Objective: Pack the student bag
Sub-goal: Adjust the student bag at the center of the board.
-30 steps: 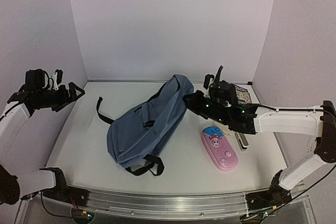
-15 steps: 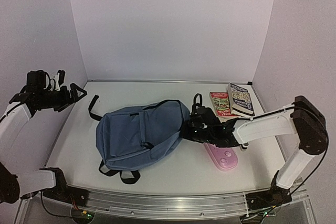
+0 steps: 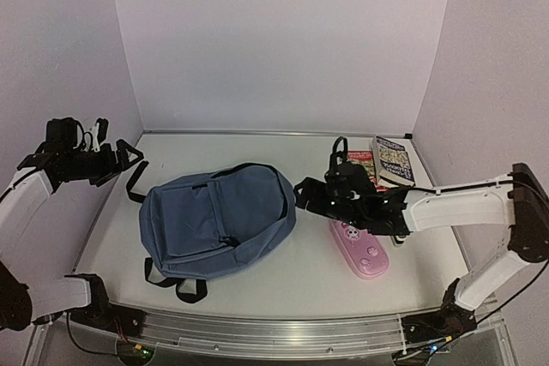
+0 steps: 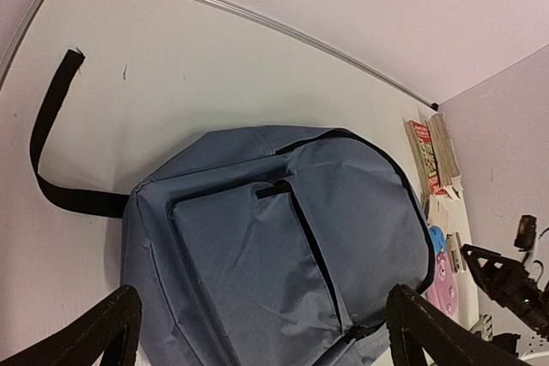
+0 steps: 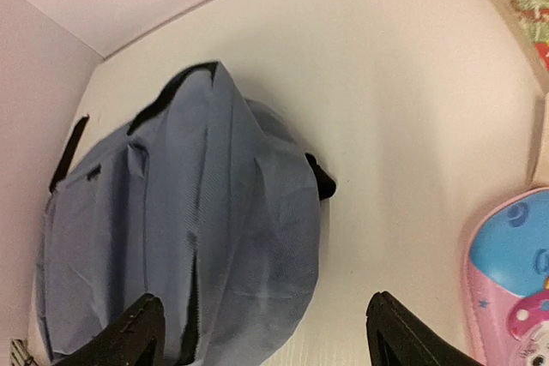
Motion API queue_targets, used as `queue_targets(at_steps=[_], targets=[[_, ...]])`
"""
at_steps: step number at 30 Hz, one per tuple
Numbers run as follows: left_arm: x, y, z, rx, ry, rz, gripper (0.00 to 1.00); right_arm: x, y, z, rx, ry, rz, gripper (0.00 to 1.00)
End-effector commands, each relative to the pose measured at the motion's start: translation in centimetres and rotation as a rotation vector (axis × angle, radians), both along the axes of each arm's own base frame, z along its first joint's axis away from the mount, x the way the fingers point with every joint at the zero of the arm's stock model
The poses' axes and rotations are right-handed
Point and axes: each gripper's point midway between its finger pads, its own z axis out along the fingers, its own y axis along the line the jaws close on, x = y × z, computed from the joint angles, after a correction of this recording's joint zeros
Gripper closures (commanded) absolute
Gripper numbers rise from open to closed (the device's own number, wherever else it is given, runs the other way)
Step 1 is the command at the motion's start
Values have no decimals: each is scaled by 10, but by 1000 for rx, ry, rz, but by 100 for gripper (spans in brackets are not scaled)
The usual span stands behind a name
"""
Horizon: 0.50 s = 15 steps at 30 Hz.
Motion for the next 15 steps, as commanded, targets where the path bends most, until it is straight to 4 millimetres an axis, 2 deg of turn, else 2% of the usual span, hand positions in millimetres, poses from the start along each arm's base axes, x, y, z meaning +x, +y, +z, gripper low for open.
queue_targets(at_steps=[1, 3, 8, 12, 15], targets=[[3, -1, 6, 14, -38, -12, 0, -5, -9, 46, 42, -79, 21, 15], [3, -1, 4, 10, -30, -12, 0, -10, 4, 44, 54, -55, 82, 15], [5, 4, -8, -42, 50, 66, 0, -8, 31, 23, 41, 4, 155, 30], [0, 13, -34, -120, 177, 232, 0, 0, 43, 6, 3, 22, 167, 34], [-10, 14, -63, -111, 280, 319, 0, 9, 47, -6, -25, 28, 162, 37]])
